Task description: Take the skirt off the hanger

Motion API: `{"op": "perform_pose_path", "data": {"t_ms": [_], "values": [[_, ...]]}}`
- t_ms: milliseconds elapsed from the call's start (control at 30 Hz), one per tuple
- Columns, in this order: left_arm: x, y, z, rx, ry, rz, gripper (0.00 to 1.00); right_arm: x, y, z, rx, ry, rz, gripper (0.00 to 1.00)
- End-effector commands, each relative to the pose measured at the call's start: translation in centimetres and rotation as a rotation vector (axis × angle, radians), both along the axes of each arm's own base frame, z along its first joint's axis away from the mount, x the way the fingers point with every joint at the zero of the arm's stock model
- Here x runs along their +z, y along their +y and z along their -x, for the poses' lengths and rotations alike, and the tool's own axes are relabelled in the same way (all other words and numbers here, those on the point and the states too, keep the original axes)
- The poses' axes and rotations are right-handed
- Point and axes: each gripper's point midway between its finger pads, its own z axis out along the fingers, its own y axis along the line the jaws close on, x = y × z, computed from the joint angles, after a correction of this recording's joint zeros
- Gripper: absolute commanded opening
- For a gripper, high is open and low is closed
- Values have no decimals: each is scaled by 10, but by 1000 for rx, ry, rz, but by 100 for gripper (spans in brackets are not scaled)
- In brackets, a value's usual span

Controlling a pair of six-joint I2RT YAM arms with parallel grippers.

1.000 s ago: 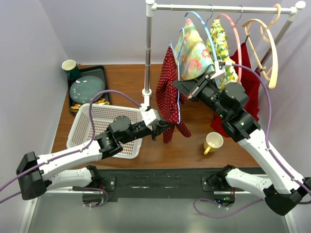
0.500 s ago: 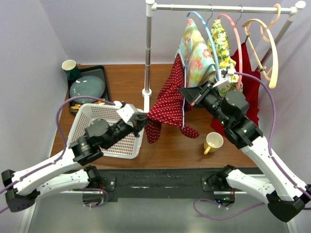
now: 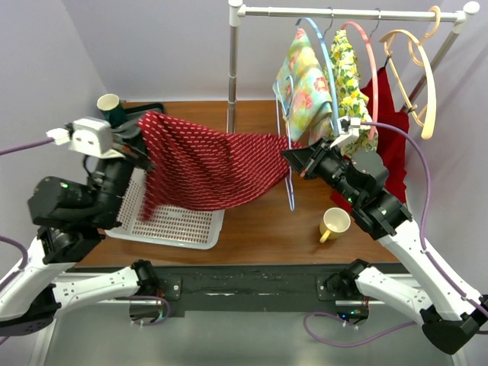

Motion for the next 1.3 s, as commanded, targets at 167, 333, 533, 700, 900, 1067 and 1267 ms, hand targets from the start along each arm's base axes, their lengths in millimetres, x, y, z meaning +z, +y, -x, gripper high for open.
{"op": "perform_pose_path", "data": {"t_ms": [167, 333, 533, 700, 900, 1067, 1267], "values": [[-2, 29, -31, 369, 20, -139, 0, 13, 0, 14, 61, -72, 22, 0], [-49, 30, -43, 481, 104, -196, 0, 13, 0, 17, 68, -77, 17, 0], [-129, 40, -82, 503, 190, -195, 0, 11, 9, 20, 123, -64, 38, 0], [-200, 27, -96, 453, 348, -155, 0, 11, 5, 21, 111, -71, 34, 0], [-304, 36, -79, 512, 636, -160, 0, 18, 2, 23, 101, -90, 24, 0], [-327, 64, -62, 647, 680, -69, 3, 17, 2, 22, 98, -87, 30, 0], [-328, 93, -46, 825, 702, -30, 16, 8, 0, 20, 79, -59, 32, 0]]}}
